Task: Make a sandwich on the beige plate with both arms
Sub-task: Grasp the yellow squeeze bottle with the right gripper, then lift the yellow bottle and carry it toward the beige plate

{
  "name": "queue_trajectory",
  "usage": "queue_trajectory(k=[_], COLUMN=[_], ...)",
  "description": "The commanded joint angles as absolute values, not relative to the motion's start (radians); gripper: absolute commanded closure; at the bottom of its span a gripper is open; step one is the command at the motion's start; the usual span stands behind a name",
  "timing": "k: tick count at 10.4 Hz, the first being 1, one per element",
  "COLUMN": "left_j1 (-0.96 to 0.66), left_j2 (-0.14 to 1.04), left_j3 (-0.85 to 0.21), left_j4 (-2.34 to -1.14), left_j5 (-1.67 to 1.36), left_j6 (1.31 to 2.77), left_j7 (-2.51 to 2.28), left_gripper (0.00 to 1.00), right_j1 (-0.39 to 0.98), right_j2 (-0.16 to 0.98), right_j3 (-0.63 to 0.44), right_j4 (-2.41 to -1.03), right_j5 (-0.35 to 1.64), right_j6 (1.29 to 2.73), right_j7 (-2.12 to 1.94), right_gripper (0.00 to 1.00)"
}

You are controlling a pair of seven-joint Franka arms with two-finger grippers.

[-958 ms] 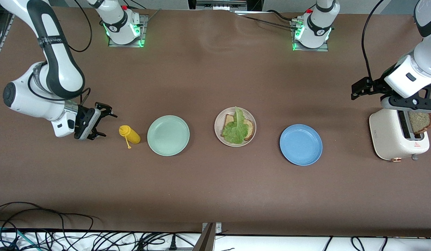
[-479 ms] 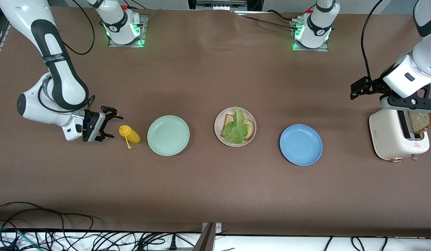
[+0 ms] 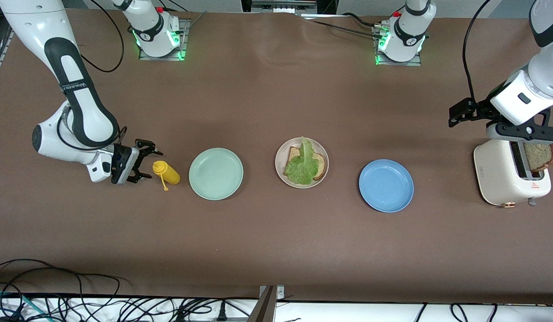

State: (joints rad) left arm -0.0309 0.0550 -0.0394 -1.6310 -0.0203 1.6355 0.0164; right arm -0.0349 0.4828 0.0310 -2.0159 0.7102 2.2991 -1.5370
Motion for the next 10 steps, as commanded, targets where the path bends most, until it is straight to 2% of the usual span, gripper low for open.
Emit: queue_trajectory(k=[1, 10], left_j1=[-0.037, -0.025], left_j2=[0.051, 0.060], left_j3=[-0.046, -0.048], left_j4=[-1.603, -1.562], left_j5=[-0.040, -0.041], left_j6=[1.608, 1.588], left_j7=[0.003, 0.003], left_gripper=[0.00, 0.00], right_j1=[-0.028, -0.011], right_j2=[0.509, 0.543], right_j3=[0.038, 0.072], right_j4=[-2.013, -1.982], right_j5=[0.744, 0.775], right_j6=[2.336, 2.387], right_j7=[-1.575, -1.591], right_gripper=[0.00, 0.00])
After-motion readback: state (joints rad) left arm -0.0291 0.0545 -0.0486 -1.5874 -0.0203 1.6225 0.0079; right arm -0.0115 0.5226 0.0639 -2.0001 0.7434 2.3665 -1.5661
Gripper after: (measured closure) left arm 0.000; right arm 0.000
